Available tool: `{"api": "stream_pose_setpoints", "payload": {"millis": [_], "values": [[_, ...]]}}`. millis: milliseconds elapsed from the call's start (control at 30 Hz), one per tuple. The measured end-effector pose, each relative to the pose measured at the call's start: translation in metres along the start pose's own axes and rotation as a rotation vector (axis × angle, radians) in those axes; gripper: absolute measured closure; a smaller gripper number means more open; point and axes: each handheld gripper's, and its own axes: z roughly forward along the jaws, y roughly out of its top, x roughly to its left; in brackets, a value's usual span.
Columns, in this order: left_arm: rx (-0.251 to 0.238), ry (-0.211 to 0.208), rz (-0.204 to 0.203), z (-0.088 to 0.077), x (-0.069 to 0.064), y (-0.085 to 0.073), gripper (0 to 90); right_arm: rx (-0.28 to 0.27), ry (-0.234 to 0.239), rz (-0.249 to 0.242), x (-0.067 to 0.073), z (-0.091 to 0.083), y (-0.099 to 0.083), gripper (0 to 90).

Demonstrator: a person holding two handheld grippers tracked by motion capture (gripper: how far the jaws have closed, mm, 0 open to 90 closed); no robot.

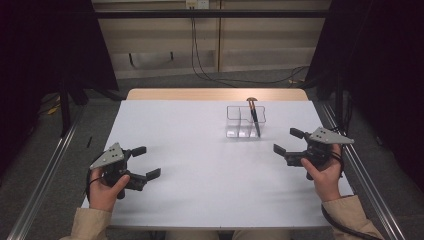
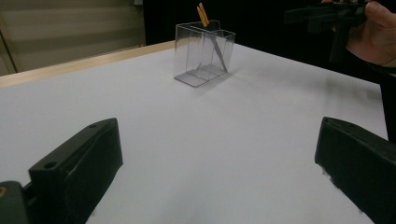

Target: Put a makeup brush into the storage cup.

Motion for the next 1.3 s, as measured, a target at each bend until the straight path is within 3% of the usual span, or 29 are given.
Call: {"api": "stream_pose_setpoints", "payload": {"millis": [1300], "values": [[-0.005,0.003,-0.006,-0.003,0.002,0.000,0.6,0.039,-0.001,-0.033,0.003,-0.034,-0.014,7.6]]}}
